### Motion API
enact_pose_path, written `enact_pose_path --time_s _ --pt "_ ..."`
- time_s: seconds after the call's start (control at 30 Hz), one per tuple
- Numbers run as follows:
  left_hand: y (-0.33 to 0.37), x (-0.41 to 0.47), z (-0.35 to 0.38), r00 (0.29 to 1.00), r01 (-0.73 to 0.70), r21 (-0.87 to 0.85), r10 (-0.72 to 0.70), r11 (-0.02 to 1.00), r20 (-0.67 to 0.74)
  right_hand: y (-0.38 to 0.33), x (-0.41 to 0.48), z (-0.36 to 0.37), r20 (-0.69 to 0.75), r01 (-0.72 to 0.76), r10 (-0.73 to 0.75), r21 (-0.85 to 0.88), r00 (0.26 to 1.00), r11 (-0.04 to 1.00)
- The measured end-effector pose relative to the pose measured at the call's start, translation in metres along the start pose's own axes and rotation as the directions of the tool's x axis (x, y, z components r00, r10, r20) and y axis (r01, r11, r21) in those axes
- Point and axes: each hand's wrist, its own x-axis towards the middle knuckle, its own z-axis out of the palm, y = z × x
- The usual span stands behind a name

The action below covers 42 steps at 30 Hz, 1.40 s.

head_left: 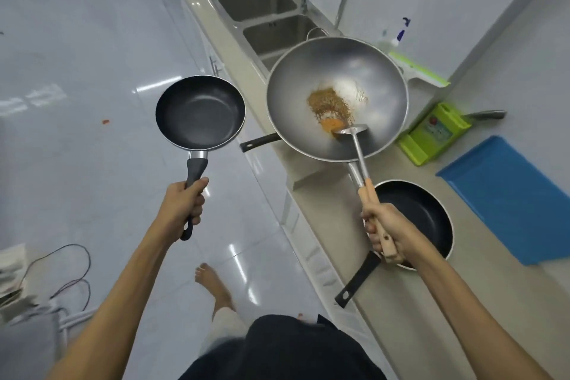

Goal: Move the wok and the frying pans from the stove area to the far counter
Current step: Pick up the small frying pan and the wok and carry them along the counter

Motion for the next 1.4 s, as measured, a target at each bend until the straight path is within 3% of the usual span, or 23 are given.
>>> enact_pose_path --time_s 0.3,0.53,0.83,1.4 --pt "0.059 0.126 -0.151 0.994 0.105 0.041 -0.105 0.994 -0.005 -0.117 0.063 0.172 0.019 -0.066 0.064 0.08 0.998 0.995" --pt "0.125 0.238 -0.254 0.995 0.091 0.097 -0.086 0.991 -0.055 -0.192 0.114 0.299 0.064 -0.083 0.077 0.098 0.995 0.992" --pt "0.2 0.407 -0.309 0.995 0.065 0.106 -0.056 0.992 -0.086 -0.308 0.209 0.402 0.074 -0.041 0.037 0.061 0.997 0.997" --pt "0.389 0.751 -0.416 0.985 0.067 0.051 -0.058 0.996 -0.162 -0.642 0.446 0.568 0.072 -0.069 0.066 0.031 0.995 0.997"
